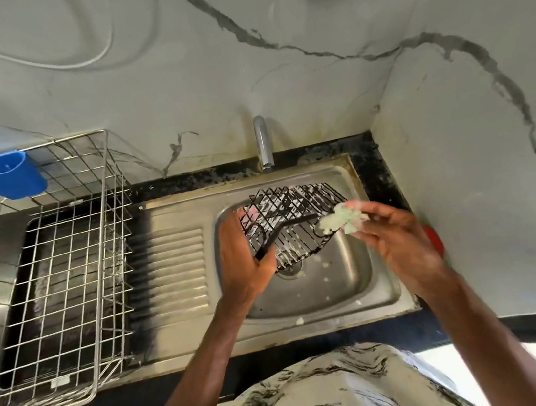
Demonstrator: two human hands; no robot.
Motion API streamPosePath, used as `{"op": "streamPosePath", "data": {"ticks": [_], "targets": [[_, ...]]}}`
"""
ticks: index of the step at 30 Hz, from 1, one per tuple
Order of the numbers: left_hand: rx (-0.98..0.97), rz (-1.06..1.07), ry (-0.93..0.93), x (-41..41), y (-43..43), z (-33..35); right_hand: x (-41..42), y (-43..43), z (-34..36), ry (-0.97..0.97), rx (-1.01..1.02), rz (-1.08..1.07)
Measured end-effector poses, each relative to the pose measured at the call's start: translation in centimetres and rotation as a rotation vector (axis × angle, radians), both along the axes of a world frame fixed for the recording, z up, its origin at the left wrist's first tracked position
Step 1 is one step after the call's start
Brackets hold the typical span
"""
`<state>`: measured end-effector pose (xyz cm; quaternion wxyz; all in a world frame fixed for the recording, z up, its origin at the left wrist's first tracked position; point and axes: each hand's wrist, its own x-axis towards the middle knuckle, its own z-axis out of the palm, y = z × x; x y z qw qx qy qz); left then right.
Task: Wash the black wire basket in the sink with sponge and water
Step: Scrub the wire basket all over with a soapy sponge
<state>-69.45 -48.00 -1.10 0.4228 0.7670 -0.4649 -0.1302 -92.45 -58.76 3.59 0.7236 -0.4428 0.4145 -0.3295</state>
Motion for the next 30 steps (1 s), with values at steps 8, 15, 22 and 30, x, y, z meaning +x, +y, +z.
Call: {"op": "streamPosePath", "data": {"ticks": [8,15,22,30], "targets": [[0.001,-0.057,-0.088,-1.6,-0.2,0.9,2.6,2.0,3.9,0.339,-0.589,0.157],[0.035,-0.049,-0.085,-2.2,-0.4,1.6,4.2,2.7,3.0,0.415,-0.984,0.239],[0.051,-0.056,-0.083,-1.4,-0.8,1.7,5.1,3.4,1.8,0.403,-1.100,0.089],[0.072,0.055,0.064,-1.1,-0.6,1.2,2.6,0.4,-4.3,0.547,-0.995,-0.158]]}}
